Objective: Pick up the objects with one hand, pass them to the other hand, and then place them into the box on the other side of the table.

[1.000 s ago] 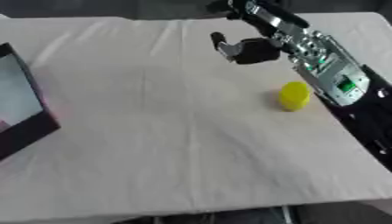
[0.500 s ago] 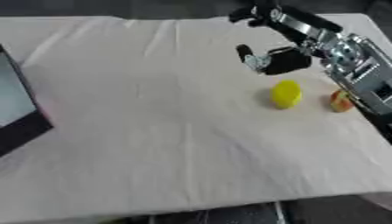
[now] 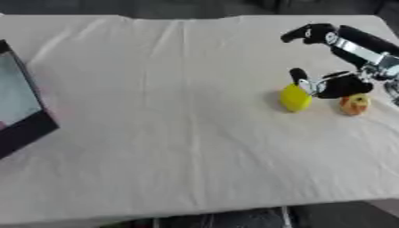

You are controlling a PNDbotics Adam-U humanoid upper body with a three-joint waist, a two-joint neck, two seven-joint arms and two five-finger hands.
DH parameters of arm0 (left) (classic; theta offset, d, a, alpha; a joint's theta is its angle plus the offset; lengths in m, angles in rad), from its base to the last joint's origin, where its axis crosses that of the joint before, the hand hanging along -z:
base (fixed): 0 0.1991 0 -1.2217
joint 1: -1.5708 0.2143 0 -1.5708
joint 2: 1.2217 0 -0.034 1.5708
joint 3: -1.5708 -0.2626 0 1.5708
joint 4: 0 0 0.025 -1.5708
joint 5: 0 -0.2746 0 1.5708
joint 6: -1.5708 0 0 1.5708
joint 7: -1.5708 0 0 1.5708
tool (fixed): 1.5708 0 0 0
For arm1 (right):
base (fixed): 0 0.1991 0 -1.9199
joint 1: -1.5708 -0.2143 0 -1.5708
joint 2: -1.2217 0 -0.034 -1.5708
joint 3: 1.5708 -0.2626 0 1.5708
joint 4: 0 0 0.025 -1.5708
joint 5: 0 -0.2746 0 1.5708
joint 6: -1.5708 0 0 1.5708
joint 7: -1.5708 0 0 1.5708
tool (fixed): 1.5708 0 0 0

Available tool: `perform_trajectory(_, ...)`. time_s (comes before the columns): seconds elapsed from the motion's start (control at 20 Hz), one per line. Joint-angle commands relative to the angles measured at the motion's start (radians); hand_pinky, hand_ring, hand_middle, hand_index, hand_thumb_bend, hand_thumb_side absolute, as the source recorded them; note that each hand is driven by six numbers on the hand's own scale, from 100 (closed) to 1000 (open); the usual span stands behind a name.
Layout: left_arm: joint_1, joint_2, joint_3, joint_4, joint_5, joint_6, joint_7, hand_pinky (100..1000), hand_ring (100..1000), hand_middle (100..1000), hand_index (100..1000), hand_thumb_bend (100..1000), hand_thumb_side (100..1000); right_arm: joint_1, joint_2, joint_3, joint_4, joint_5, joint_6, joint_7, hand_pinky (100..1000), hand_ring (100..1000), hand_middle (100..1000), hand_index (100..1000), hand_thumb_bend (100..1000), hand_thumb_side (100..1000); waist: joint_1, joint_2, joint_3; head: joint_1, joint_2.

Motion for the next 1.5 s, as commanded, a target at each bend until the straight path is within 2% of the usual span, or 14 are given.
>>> perform_trajectory(0.05,-0.008,0.046,0.011,-0.008,0.001,-0.001,0.005,892,805,795,823,367,667,0.036,-0.083,-0.056,-0.018,-0.003,-0.055,0.002,940,964,854,901,100,143,0.005,-0.01,-0.001,0.0,-0.008)
perform_trajectory(0.15,-0.006,0.046,0.013,-0.005,0.001,0.0,0.006,891,805,794,820,366,668,0.072,-0.101,-0.082,0.0,-0.005,-0.099,0.029,940,966,856,902,100,161,0.006,-0.007,0.0,-0.003,-0.01)
perform_trajectory(0.3,-0.004,0.043,0.014,0.0,0.0,0.001,0.004,889,805,792,817,366,670,0.102,-0.115,-0.115,0.066,-0.018,-0.162,0.092,948,973,861,907,100,271,0.009,-0.005,0.002,-0.009,-0.001)
perform_trajectory(0.45,-0.005,0.041,0.013,0.004,-0.003,0.001,0.002,888,804,790,814,363,670,0.096,-0.134,-0.15,0.159,-0.061,-0.223,0.16,950,977,864,908,100,290,0.011,-0.005,0.002,-0.015,0.007)
perform_trajectory(0.65,-0.009,0.037,0.011,0.008,-0.007,0.001,-0.001,887,803,787,812,362,671,0.075,-0.171,-0.174,0.267,-0.083,-0.302,0.232,955,982,874,918,100,292,0.014,-0.004,0.004,-0.021,0.008)
perform_trajectory(0.7,-0.01,0.036,0.011,0.009,-0.008,0.001,-0.002,887,803,787,812,361,671,0.07,-0.178,-0.178,0.286,-0.08,-0.318,0.244,956,981,873,920,100,242,0.014,-0.004,0.004,-0.023,0.009)
perform_trajectory(0.75,-0.01,0.036,0.011,0.011,-0.009,0.001,-0.002,886,803,785,811,359,671,0.066,-0.182,-0.181,0.303,-0.076,-0.331,0.254,955,981,871,918,100,257,0.014,-0.003,0.004,-0.025,0.01)
perform_trajectory(0.9,-0.011,0.032,0.011,0.016,-0.011,0.003,-0.002,885,802,783,809,358,671,0.059,-0.187,-0.185,0.343,-0.057,-0.353,0.272,954,981,864,914,107,218,0.016,-0.002,0.006,-0.03,0.009)
perform_trajectory(1.0,-0.013,0.031,0.011,0.019,-0.013,0.003,-0.002,884,802,781,807,357,670,0.059,-0.188,-0.185,0.361,-0.039,-0.361,0.28,955,981,847,898,169,218,0.016,-0.001,0.007,-0.035,0.01)
perform_trajectory(1.15,-0.015,0.031,0.013,0.023,-0.015,0.004,0.0,883,800,778,805,353,668,0.061,-0.195,-0.185,0.378,-0.02,-0.375,0.297,958,983,829,891,277,267,0.016,-0.001,0.008,-0.038,0.012)
perform_trajectory(1.3,-0.019,0.028,0.011,0.029,-0.018,0.005,0.0,881,798,775,803,352,668,0.065,-0.204,-0.18,0.394,-0.012,-0.407,0.333,966,993,830,897,358,278,0.016,-0.002,0.008,-0.043,0.013)
perform_trajectory(1.5,-0.023,0.024,0.01,0.035,-0.022,0.006,-0.001,879,796,773,802,350,667,0.066,-0.207,-0.18,0.43,0.012,-0.437,0.358,966,992,824,897,440,249,0.018,-0.001,0.011,-0.05,0.013)
